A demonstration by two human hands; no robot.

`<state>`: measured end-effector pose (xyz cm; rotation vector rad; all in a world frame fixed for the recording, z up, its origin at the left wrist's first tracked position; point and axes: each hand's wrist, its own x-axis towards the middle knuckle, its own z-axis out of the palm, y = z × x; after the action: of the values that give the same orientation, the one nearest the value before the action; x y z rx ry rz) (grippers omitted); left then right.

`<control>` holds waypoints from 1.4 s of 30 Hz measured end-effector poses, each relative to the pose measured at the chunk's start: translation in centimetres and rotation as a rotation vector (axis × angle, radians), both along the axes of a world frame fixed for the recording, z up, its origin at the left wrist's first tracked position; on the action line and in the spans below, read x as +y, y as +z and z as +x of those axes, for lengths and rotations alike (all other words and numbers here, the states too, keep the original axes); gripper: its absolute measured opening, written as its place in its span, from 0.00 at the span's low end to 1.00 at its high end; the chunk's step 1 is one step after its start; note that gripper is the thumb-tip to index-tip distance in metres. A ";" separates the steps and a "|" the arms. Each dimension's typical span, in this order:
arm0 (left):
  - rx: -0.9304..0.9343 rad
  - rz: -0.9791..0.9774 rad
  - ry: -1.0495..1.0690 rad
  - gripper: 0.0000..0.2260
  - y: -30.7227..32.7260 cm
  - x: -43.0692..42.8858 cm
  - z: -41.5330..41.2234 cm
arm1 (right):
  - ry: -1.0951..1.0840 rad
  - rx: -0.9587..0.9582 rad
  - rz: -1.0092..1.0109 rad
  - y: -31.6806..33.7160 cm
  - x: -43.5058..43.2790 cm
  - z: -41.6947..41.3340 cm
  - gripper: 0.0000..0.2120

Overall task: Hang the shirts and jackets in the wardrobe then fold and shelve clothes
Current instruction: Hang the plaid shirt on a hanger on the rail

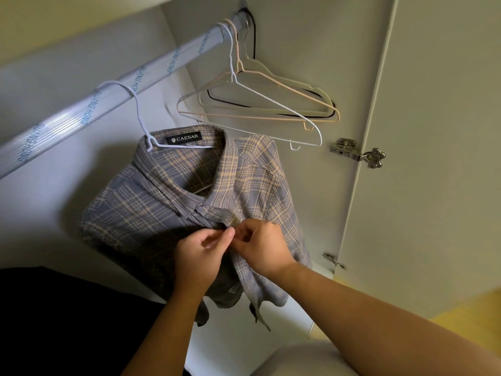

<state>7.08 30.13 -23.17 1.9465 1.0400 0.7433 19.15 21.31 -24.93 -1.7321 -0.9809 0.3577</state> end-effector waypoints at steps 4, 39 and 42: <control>-0.015 -0.022 0.069 0.03 -0.2 0.4 0.5 | 0.021 0.031 -0.020 -0.2 0.1 -0.2 0.08; -0.204 -0.206 0.101 0.12 1.0 0.2 1.8 | 0.075 0.396 -0.104 -1.8 0.0 -0.4 0.11; -0.236 -0.209 0.072 0.11 1.4 0.2 1.9 | 0.067 0.314 -0.082 -1.7 0.2 -0.3 0.14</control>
<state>9.00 30.34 -21.78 1.6090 1.0039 0.8460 18.86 21.49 -26.58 -1.6560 -0.8046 0.6989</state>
